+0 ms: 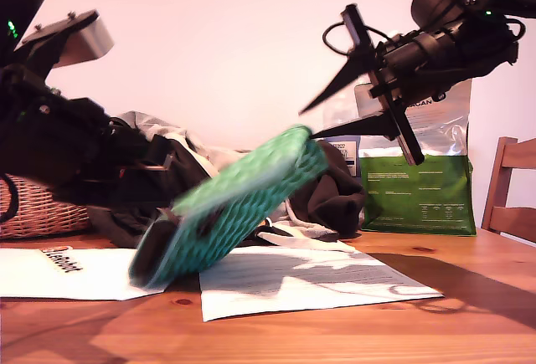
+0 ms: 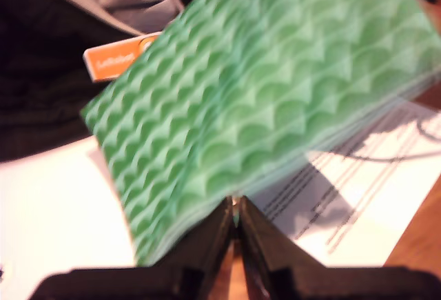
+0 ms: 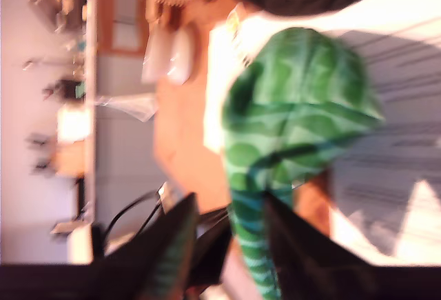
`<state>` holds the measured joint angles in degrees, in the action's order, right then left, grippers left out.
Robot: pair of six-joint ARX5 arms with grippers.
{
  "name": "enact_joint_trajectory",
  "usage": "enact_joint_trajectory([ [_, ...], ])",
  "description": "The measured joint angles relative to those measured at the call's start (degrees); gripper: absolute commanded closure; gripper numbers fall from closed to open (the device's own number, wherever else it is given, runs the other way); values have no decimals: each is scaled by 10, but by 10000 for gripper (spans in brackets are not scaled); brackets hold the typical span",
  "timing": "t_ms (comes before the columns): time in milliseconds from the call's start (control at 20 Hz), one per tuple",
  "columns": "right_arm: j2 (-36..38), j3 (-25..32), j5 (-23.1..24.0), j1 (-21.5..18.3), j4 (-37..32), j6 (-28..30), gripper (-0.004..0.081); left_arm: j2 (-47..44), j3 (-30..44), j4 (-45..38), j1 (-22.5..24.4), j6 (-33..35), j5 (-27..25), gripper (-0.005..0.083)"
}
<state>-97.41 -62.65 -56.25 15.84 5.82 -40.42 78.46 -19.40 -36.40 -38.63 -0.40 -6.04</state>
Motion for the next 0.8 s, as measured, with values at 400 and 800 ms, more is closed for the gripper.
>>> enact_joint_trajectory([
  [400, 0, -2, -48, 0, -1, 0, 447, -45, -133, 108, 2, 71, 18, 794],
  [800, 0, -3, -75, 5, 16, -33, 433, -45, -208, 194, 3, 90, 66, 794],
])
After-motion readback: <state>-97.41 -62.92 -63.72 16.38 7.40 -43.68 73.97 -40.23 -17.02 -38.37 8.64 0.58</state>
